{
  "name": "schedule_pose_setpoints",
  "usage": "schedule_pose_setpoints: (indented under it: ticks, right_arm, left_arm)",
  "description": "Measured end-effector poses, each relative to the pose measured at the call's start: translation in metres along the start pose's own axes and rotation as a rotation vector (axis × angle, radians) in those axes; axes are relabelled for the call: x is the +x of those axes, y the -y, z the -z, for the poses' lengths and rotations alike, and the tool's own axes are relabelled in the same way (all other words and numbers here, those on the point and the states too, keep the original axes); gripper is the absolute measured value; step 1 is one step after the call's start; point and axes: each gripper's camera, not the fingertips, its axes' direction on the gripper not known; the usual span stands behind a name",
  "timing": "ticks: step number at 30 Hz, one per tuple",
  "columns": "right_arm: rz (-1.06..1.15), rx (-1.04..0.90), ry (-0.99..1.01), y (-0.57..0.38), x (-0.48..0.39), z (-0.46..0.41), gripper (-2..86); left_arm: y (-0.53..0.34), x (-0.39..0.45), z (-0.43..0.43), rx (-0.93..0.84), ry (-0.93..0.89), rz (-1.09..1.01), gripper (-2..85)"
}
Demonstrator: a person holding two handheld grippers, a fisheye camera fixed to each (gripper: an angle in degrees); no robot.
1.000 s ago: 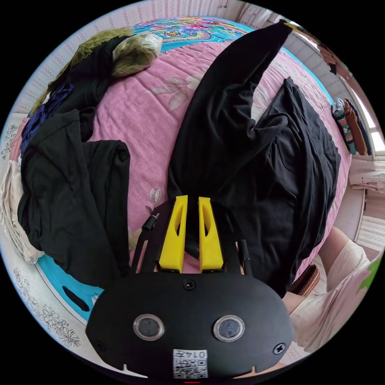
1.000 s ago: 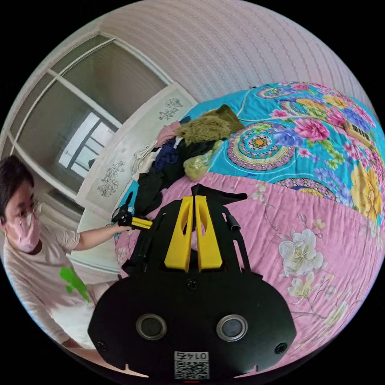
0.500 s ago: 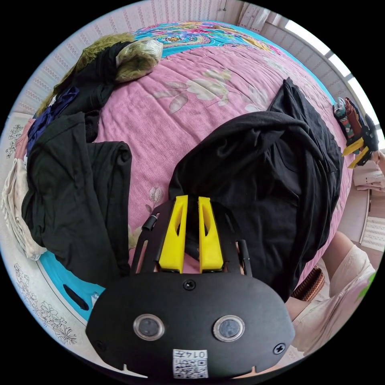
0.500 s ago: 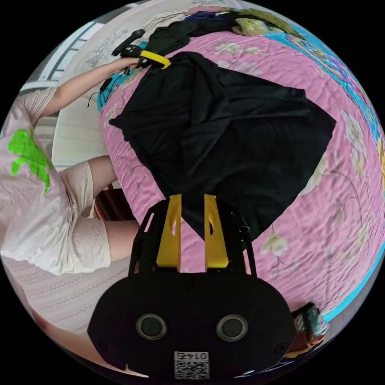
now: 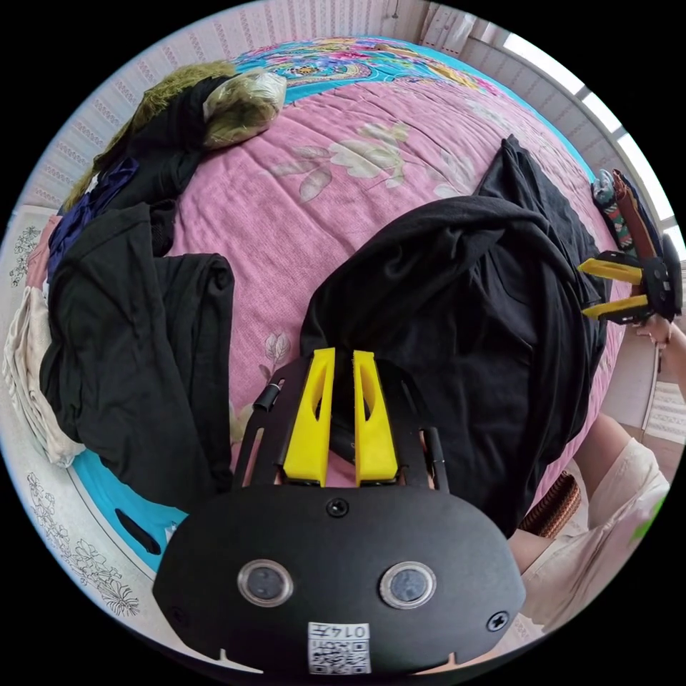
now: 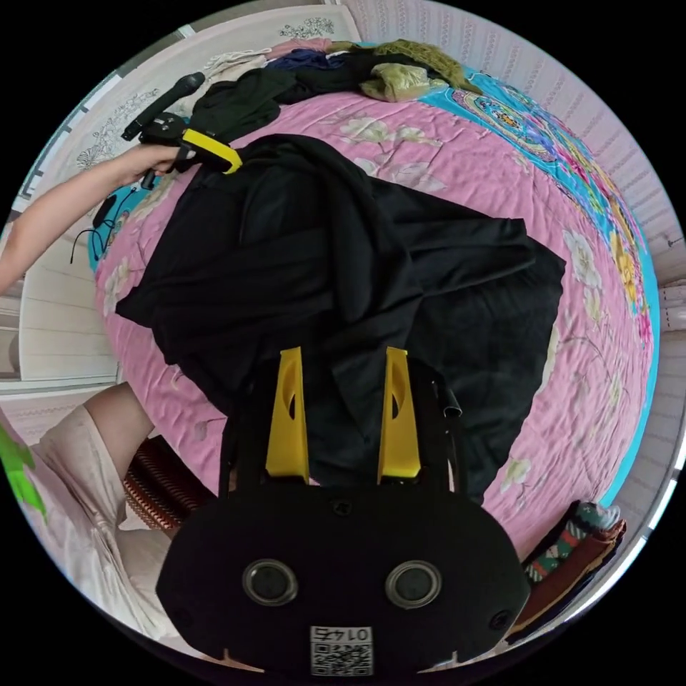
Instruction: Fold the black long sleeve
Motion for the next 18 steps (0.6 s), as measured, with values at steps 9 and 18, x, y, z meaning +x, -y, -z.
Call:
schedule_pose_setpoints:
  ticks: [9,18]
  right_arm:
    - [0.189,0.128,0.063,-0.029,-0.044,0.061,0.0]
    - [0.851,0.109,-0.391,-0.085,-0.136,0.134,-0.3]
  left_arm:
    - [-0.009,0.0,0.001,-0.006,-0.018,-0.001,5.2]
    - [-0.023,0.01,0.008,0.013,-0.004,0.007,5.0]
